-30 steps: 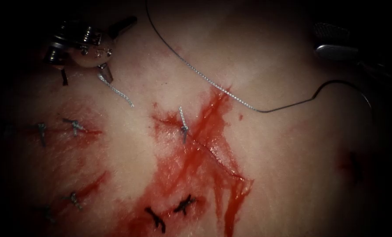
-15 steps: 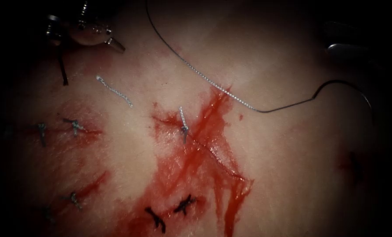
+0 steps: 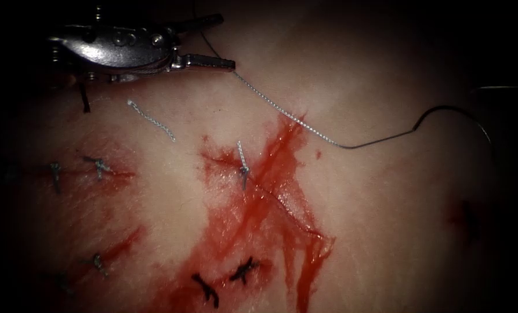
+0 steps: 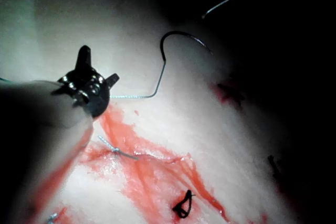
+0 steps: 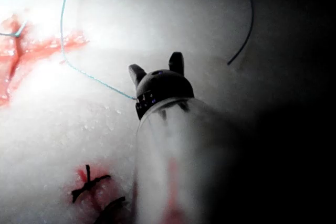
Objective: Wound Closure
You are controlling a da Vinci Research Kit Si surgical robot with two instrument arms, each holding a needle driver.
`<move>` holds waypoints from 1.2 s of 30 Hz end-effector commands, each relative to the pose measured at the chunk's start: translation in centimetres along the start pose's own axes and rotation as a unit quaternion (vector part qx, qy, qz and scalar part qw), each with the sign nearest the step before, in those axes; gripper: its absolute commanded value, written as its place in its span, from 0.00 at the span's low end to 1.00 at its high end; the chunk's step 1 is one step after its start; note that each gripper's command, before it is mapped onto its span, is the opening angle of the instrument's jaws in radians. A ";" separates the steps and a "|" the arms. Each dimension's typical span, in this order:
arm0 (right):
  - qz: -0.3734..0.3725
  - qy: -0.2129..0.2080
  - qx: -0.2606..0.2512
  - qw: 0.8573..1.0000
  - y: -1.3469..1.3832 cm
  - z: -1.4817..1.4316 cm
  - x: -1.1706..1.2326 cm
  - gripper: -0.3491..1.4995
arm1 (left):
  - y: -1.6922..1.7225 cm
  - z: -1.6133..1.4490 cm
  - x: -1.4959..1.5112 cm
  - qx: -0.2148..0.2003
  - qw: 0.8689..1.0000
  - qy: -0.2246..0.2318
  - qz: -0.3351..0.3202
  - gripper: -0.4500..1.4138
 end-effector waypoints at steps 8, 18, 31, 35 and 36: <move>-0.133 -0.068 -0.005 0.989 0.17 0.58 -0.57 0.53 | 0.02 0.19 -0.22 -0.037 0.999 0.012 -0.004 0.41; -0.276 -0.303 0.119 0.904 0.14 0.72 -0.66 0.83 | 0.02 0.19 -0.21 -0.041 0.999 0.014 0.001 0.44; -0.279 -0.256 0.188 0.906 -0.22 0.91 -0.34 0.79 | 0.03 0.19 -0.23 -0.041 0.999 0.014 0.004 0.46; -0.286 -0.248 0.210 0.901 -0.24 0.98 -0.29 0.65 | 0.03 0.19 -0.23 -0.041 0.999 0.014 0.004 0.46; -0.289 -0.248 0.213 0.900 -0.24 0.99 -0.28 0.61 | 0.03 0.19 -0.23 -0.041 0.999 0.014 0.004 0.46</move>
